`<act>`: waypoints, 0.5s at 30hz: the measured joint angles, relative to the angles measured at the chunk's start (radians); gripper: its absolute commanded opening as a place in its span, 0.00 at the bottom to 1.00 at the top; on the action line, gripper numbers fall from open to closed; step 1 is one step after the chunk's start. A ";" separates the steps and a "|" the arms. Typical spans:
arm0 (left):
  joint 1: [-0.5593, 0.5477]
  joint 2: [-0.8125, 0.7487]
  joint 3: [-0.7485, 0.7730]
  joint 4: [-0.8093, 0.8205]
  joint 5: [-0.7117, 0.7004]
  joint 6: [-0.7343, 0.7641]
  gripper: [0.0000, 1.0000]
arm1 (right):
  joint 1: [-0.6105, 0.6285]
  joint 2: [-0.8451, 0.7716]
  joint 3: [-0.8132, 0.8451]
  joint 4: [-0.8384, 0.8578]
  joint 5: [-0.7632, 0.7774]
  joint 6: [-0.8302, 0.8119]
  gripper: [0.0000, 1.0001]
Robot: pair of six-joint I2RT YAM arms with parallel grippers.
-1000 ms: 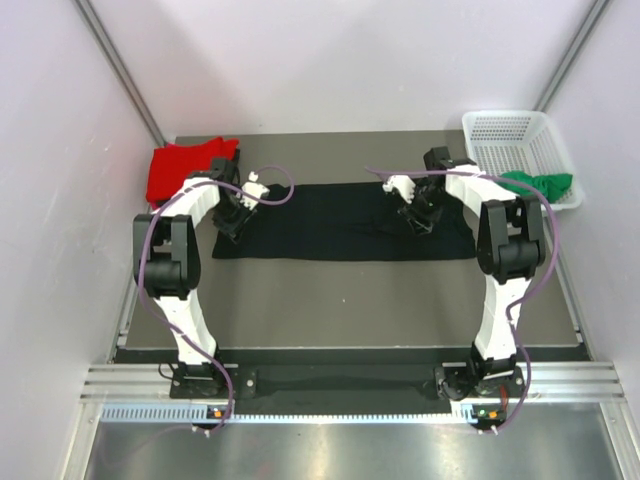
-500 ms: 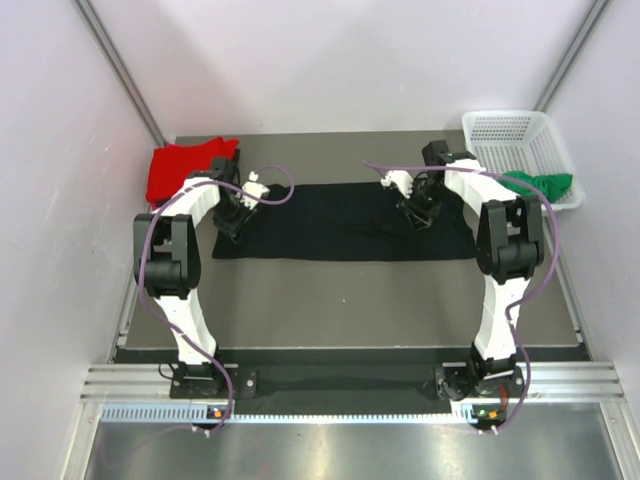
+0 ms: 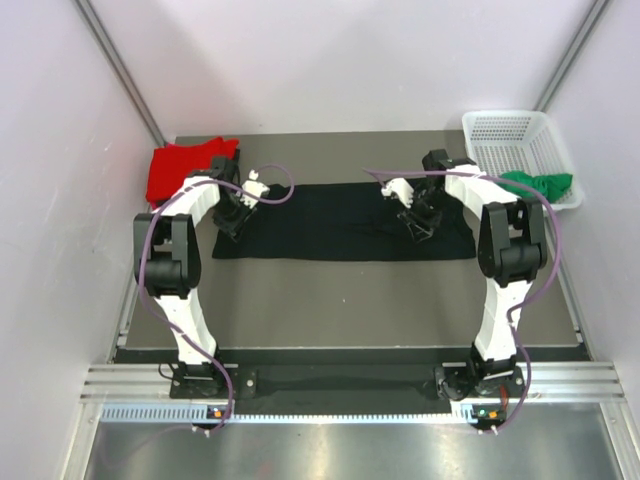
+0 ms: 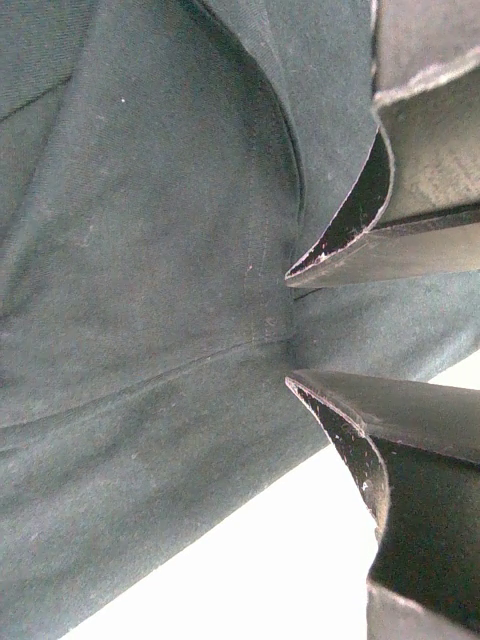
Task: Fold and stack the t-shirts
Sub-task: Fold the tshirt
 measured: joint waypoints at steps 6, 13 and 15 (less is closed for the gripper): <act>0.000 0.024 0.020 0.000 0.001 0.000 0.29 | 0.015 -0.003 0.000 0.007 0.000 0.001 0.40; 0.000 0.031 0.024 0.000 0.001 0.000 0.30 | 0.023 -0.002 0.000 0.015 0.007 0.001 0.42; 0.000 0.031 0.024 -0.001 0.001 0.000 0.29 | 0.023 -0.002 0.000 0.020 0.014 0.000 0.42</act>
